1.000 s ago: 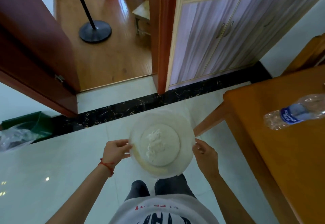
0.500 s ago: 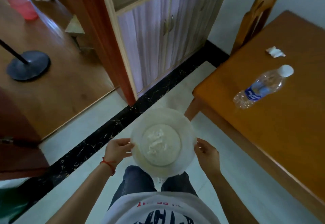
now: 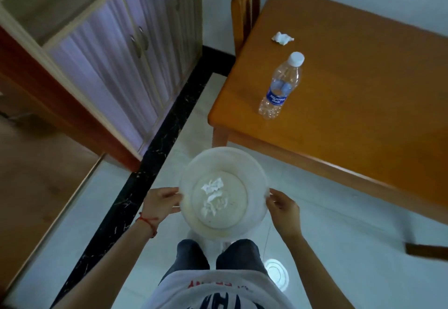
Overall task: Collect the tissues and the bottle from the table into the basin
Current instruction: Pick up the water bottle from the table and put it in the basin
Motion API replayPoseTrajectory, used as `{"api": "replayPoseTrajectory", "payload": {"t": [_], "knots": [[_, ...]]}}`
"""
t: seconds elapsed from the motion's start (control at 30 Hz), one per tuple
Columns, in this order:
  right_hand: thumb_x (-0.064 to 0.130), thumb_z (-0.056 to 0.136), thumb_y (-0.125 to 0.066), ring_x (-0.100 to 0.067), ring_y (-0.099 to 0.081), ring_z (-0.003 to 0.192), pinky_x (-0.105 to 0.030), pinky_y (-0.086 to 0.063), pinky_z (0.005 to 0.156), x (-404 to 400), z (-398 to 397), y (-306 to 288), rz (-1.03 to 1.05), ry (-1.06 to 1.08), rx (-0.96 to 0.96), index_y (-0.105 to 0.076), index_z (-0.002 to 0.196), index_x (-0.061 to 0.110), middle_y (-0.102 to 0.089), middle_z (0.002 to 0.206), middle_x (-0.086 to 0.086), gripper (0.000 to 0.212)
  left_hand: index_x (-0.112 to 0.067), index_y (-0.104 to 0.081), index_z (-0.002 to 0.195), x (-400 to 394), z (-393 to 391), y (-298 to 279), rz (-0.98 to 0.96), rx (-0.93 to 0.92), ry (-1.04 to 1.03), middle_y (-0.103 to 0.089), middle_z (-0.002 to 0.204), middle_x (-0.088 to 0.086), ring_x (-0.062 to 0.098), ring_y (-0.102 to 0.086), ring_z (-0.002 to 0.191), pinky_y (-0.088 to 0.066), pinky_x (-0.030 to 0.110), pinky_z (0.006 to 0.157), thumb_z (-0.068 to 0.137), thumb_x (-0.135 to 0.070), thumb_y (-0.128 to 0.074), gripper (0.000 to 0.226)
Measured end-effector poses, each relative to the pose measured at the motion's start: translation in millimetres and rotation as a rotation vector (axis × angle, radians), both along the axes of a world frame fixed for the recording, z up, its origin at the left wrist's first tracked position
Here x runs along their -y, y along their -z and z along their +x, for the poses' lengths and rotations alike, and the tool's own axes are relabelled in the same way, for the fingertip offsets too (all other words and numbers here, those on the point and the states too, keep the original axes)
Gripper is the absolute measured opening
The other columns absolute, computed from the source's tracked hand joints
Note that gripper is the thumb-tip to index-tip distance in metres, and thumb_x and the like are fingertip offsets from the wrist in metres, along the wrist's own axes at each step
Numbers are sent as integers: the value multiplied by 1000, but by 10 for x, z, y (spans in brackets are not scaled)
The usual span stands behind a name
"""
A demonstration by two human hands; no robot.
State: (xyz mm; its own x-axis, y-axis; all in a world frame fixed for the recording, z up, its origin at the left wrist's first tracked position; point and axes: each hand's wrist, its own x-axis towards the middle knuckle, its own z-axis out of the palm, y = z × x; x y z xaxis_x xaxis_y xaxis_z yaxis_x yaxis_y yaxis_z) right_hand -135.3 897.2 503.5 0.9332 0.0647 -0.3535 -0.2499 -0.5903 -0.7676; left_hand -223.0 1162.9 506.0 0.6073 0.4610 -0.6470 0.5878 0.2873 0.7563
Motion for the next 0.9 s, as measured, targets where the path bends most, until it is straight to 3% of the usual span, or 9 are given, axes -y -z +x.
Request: {"api": "replayPoseTrajectory", "payload": {"t": [0.1, 0.27, 0.37, 0.47, 0.6, 0.73, 0.9], "knots": [[15, 87, -56, 15, -59, 68, 3, -42, 57, 85, 27, 15, -9, 28, 1, -66, 108, 14, -67, 79, 1, 23, 2, -65, 101, 65, 116, -23, 13, 4, 56, -64, 79, 6, 21, -60, 70, -54, 14, 48, 79, 8, -58, 24], [17, 88, -56, 9, -59, 66, 0, -44, 60, 213, 132, 24, -27, 62, -5, -65, 110, 14, -65, 78, 8, 24, 4, -67, 99, 136, 333, 3, 30, 0, 124, -66, 79, 8, 29, -62, 76, -54, 15, 49, 79, 6, -58, 22], [21, 87, -58, -3, -60, 82, -22, -50, 81, 235, 242, -25, -16, 80, -4, -58, 118, 14, -67, 106, -2, 32, 4, -65, 103, 161, 434, 17, 27, -3, 142, -66, 83, 9, 25, -62, 72, -54, 15, 48, 80, 6, -58, 24], [28, 84, -63, -15, -53, 103, -30, -45, 86, 187, 569, -174, 46, 157, 75, -47, 128, 13, -56, 127, -8, 49, 5, -62, 109, 167, 531, 45, 22, -6, 145, -64, 96, 17, 22, -61, 71, -53, 14, 47, 81, 7, -56, 28], [35, 77, -69, -17, -47, 121, -34, -44, 97, -107, 1231, -492, 141, 159, 199, -37, 136, 19, -47, 138, -3, 69, 0, -68, 100, 170, 583, 87, 65, -18, 169, -69, 93, 17, 23, -65, 75, -53, 15, 49, 79, 5, -57, 24], [33, 73, -74, -16, -41, 128, -33, -40, 103, -447, 1816, -686, 182, 85, 357, -30, 139, 19, -42, 143, -4, 81, -11, -73, 85, 168, 598, 123, 101, -31, 167, -70, 92, 22, 36, -67, 85, -57, 19, 55, 77, 3, -60, 21], [36, 71, -74, -22, -33, 135, -46, -38, 107, -678, 2189, -707, 215, 15, 404, -21, 142, 18, -32, 149, -6, 90, -18, -70, 71, 193, 625, 122, 98, -38, 155, -68, 88, 21, 34, -65, 77, -55, 16, 49, 78, 4, -58, 26]]}}
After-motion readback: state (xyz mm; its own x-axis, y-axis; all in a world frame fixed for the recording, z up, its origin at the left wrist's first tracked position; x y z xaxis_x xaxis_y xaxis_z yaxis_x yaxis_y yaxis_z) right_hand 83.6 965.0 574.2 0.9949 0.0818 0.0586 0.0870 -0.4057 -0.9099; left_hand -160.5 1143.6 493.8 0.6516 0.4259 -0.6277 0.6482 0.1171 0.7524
